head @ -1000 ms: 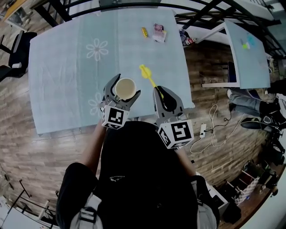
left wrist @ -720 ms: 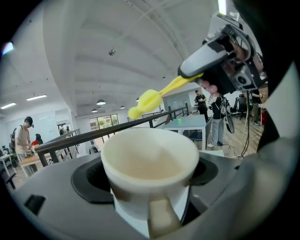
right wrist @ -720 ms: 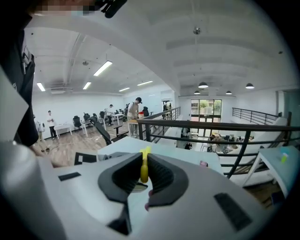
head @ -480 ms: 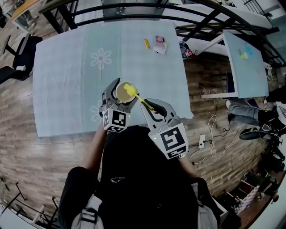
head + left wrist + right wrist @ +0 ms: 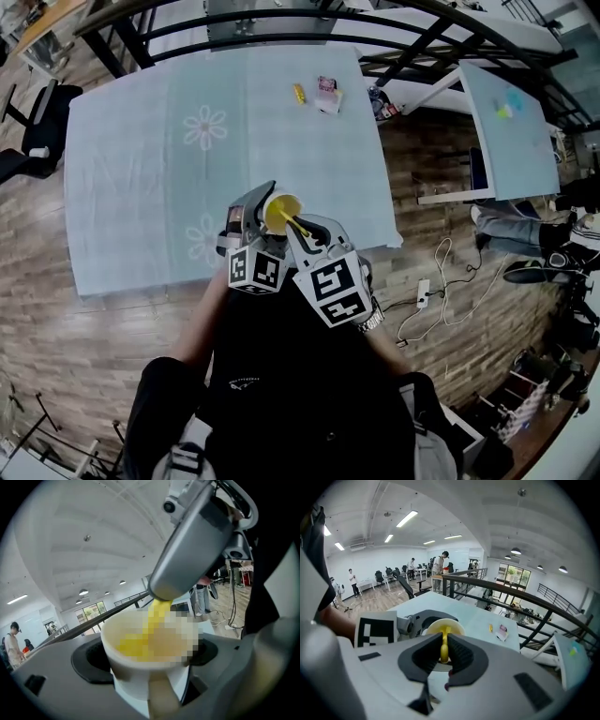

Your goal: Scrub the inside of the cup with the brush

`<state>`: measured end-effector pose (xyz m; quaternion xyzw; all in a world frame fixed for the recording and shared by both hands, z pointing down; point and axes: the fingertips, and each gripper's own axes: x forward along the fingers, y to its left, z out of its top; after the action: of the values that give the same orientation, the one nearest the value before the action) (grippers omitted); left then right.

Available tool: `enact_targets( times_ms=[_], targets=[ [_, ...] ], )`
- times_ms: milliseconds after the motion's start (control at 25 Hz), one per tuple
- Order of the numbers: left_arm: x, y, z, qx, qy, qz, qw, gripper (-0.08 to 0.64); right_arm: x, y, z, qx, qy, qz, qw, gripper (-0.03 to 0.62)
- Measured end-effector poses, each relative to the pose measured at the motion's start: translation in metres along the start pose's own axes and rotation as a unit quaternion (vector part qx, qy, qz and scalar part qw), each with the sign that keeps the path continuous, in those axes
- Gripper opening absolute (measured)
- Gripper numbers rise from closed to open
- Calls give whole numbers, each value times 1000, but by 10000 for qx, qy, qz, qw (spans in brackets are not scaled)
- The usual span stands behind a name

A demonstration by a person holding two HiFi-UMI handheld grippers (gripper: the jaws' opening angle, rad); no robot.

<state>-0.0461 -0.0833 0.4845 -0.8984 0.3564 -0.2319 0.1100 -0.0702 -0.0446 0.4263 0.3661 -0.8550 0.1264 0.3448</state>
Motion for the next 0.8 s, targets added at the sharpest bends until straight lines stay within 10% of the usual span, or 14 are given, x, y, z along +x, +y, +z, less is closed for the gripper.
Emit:
enact_targets(
  times_ms=[800],
  targets=[
    [-5,6,-4,328,169,94,9993,430,2,1,-23,102,559,275,9980,38]
  ],
)
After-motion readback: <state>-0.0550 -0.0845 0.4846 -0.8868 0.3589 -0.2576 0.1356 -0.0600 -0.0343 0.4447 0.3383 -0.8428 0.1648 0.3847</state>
